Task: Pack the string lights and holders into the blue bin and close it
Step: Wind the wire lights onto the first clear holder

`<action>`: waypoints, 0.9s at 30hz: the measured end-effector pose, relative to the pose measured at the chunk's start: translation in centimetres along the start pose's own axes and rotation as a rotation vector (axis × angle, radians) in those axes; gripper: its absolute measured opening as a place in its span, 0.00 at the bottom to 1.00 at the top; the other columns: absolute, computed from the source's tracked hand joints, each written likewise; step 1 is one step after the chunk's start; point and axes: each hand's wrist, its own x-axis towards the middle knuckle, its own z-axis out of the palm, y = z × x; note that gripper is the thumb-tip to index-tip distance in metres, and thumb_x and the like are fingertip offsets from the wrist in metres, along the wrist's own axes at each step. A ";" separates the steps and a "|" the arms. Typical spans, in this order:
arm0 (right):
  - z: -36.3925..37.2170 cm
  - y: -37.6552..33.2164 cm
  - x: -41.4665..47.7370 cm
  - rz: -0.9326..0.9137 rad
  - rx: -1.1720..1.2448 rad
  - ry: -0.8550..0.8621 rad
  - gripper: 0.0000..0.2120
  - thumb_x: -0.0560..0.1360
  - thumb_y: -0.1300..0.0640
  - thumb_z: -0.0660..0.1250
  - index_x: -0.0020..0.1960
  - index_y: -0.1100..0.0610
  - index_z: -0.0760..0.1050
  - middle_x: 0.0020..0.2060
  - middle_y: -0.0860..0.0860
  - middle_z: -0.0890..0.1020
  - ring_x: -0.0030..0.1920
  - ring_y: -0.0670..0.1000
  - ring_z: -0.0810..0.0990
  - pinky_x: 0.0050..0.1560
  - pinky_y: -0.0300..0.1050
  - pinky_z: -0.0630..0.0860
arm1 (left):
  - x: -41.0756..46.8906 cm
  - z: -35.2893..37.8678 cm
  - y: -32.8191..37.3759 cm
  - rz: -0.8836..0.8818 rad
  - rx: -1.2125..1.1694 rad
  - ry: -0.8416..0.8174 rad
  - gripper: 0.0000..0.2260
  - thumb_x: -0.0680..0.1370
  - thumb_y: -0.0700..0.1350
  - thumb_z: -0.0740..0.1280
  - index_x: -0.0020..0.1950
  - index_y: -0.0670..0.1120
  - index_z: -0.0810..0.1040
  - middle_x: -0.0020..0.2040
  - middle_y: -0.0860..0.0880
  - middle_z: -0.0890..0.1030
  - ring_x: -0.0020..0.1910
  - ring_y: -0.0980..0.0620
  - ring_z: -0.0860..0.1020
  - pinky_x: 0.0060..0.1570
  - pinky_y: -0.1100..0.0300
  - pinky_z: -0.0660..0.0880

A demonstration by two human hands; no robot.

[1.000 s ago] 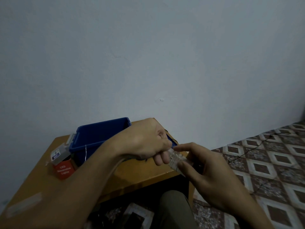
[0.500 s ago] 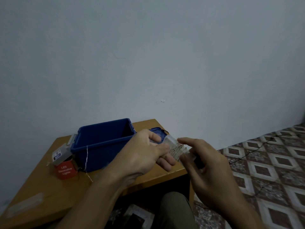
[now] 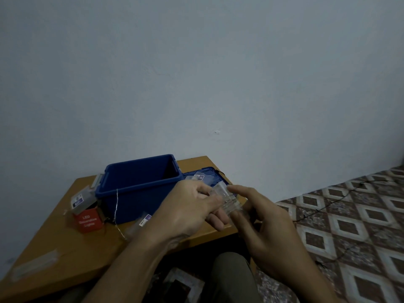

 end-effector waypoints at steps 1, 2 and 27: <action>-0.1 0.0 0.0 0.000 0.019 -0.003 0.19 0.79 0.56 0.67 0.64 0.38 0.73 0.36 0.40 0.76 0.35 0.47 0.75 0.33 0.34 0.69 | 0.1 -0.1 -0.1 0.004 -0.002 -0.002 0.06 0.82 0.43 0.65 0.53 0.42 0.78 0.38 0.43 0.86 0.31 0.51 0.81 0.27 0.71 0.70; -0.1 0.0 0.0 0.004 0.045 -0.010 0.17 0.78 0.55 0.67 0.63 0.37 0.73 0.35 0.43 0.76 0.34 0.48 0.76 0.33 0.36 0.70 | 0.1 -0.2 -0.3 0.009 0.001 -0.003 0.06 0.82 0.43 0.65 0.53 0.42 0.78 0.38 0.44 0.86 0.31 0.51 0.81 0.27 0.71 0.70; 2.7 -2.4 0.9 0.456 0.697 -0.148 0.13 0.76 0.46 0.67 0.56 0.50 0.81 0.42 0.51 0.85 0.39 0.54 0.85 0.39 0.55 0.84 | -0.1 -2.3 -3.6 0.092 -0.081 0.145 0.06 0.78 0.46 0.70 0.52 0.46 0.82 0.43 0.46 0.86 0.39 0.53 0.83 0.38 0.62 0.79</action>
